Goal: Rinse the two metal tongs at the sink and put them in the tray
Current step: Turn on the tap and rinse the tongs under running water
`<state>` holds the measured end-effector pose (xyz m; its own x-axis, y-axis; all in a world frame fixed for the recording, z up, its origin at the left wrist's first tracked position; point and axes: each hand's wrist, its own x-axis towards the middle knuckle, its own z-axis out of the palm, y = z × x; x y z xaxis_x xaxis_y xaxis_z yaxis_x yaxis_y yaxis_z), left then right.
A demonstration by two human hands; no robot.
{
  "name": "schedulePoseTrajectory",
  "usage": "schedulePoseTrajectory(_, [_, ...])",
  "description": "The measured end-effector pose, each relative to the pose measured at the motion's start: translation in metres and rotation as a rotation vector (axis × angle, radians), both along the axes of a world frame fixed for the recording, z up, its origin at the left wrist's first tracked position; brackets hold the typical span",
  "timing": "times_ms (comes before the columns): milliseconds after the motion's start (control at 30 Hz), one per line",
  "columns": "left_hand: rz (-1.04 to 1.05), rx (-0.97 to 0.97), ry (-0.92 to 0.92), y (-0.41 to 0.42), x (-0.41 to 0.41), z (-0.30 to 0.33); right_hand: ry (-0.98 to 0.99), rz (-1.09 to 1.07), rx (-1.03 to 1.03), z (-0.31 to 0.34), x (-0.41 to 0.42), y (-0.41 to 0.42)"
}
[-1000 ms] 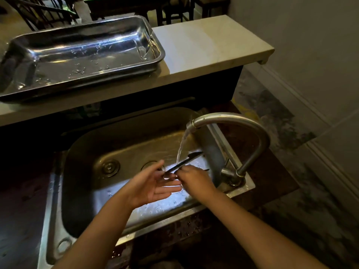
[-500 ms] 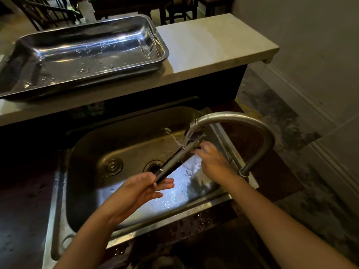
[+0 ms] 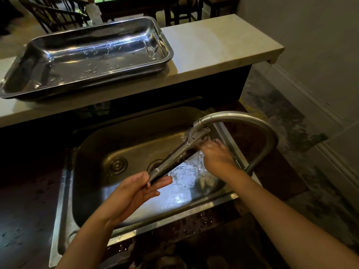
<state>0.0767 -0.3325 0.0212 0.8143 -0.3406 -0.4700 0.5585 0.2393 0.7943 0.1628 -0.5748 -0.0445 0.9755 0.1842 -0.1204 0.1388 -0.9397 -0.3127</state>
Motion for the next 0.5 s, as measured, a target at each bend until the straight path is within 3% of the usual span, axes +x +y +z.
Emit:
schedulePoseTrajectory(333, [0.043, -0.086, -0.061, -0.02, 0.011, -0.022, -0.304, 0.159, 0.478, 0.019, -0.066, 0.047])
schedulePoseTrajectory(500, [0.084, -0.118, -0.122, -0.04, 0.03, -0.022, -0.229, 0.125, 0.573, 0.033, -0.058, 0.05])
